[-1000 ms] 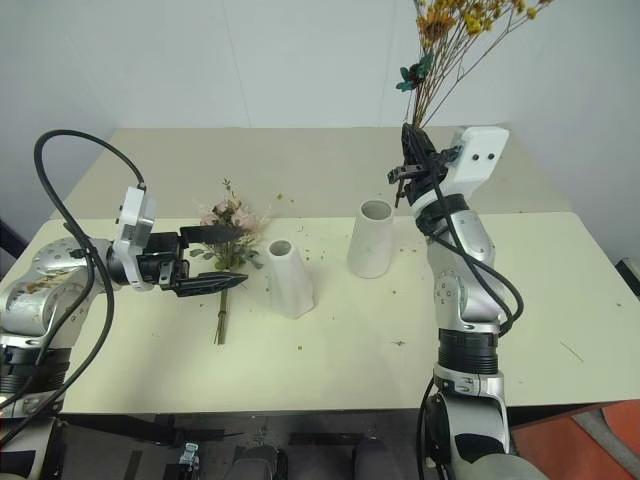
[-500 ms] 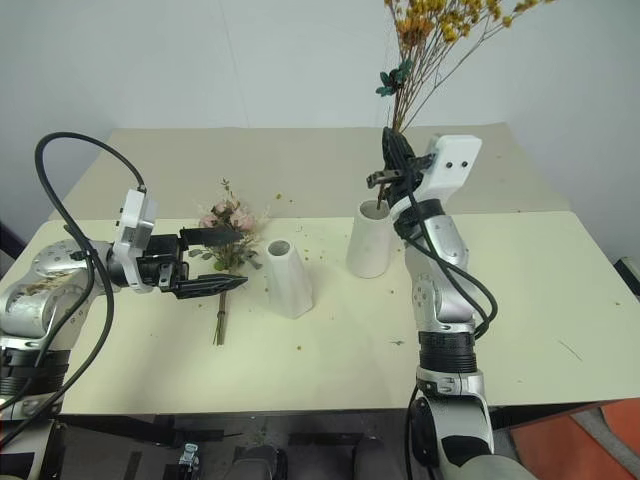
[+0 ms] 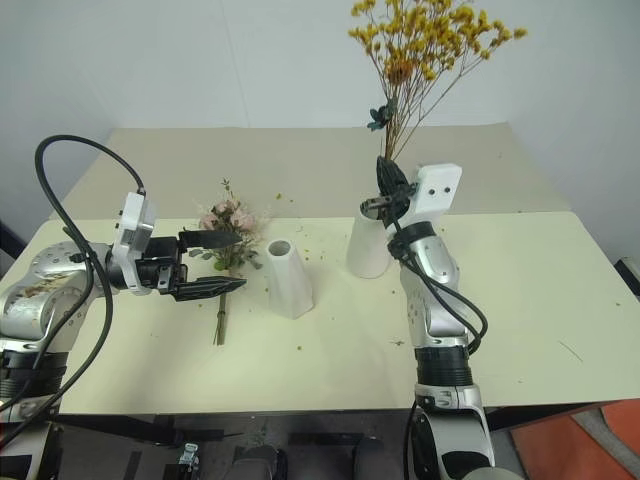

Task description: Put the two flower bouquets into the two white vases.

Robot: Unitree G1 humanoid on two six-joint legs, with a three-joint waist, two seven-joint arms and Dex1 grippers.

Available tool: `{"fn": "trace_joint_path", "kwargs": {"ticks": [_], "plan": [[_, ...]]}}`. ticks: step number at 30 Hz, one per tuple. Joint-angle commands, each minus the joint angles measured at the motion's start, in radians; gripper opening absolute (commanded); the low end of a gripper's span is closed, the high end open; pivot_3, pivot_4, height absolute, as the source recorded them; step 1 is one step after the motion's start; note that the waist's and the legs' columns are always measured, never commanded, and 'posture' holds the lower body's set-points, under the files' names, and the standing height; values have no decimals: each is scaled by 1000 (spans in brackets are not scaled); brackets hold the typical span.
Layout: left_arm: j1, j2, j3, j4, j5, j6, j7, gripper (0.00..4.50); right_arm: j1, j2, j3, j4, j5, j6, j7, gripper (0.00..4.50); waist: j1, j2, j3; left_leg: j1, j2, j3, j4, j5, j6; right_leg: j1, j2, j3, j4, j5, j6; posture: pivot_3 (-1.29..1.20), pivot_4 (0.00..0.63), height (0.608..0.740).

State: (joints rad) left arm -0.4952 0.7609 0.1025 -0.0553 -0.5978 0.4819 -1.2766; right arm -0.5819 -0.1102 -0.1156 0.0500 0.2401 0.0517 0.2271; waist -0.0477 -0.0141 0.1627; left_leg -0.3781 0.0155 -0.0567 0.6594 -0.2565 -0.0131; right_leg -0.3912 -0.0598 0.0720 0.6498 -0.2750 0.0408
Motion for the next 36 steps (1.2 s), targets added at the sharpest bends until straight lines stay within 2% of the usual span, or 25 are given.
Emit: {"fn": "trace_joint_path", "kwargs": {"ticks": [1, 6, 13, 27, 36], "plan": [[-3, 17, 35, -31, -22, -7, -1, 4500, 19, -4, 12, -49, -7, -33, 9, 576, 0, 0, 0, 0, 0, 0, 0, 0, 0, 0, 0, 0, 0, 0, 0, 0, 150, 740], [-12, 16, 29, -21, -19, -10, -5, 4500, 56, -4, 22, -80, -9, -28, 10, 1981, -1, 0, 0, 0, 0, 0, 0, 0, 0, 0, 0, 0, 0, 0, 0, 0, 150, 740], [-20, 13, 25, -14, -16, -14, -9, 4500, 101, -1, 30, -131, -9, -14, 7, 4375, 0, 0, 0, 0, 0, 0, 0, 0, 0, 0, 0, 0, 0, 0, 0, 0, 150, 740], [-22, 7, 24, -13, -14, -17, -2, 4500, 199, -59, 56, -240, 12, 31, 89, 4444, 1, 0, 0, 0, 0, 0, 0, 0, 0, 0, 0, 0, 0, 0, 0, 0, 150, 740], [-27, 6, 20, -10, -11, -18, -5, 4500, 211, -93, 61, -293, 63, 136, 132, 4444, 2, 0, 0, 0, 0, 0, 0, 0, 0, 1, 0, 0, 0, 0, 0, 0, 150, 740]]}}
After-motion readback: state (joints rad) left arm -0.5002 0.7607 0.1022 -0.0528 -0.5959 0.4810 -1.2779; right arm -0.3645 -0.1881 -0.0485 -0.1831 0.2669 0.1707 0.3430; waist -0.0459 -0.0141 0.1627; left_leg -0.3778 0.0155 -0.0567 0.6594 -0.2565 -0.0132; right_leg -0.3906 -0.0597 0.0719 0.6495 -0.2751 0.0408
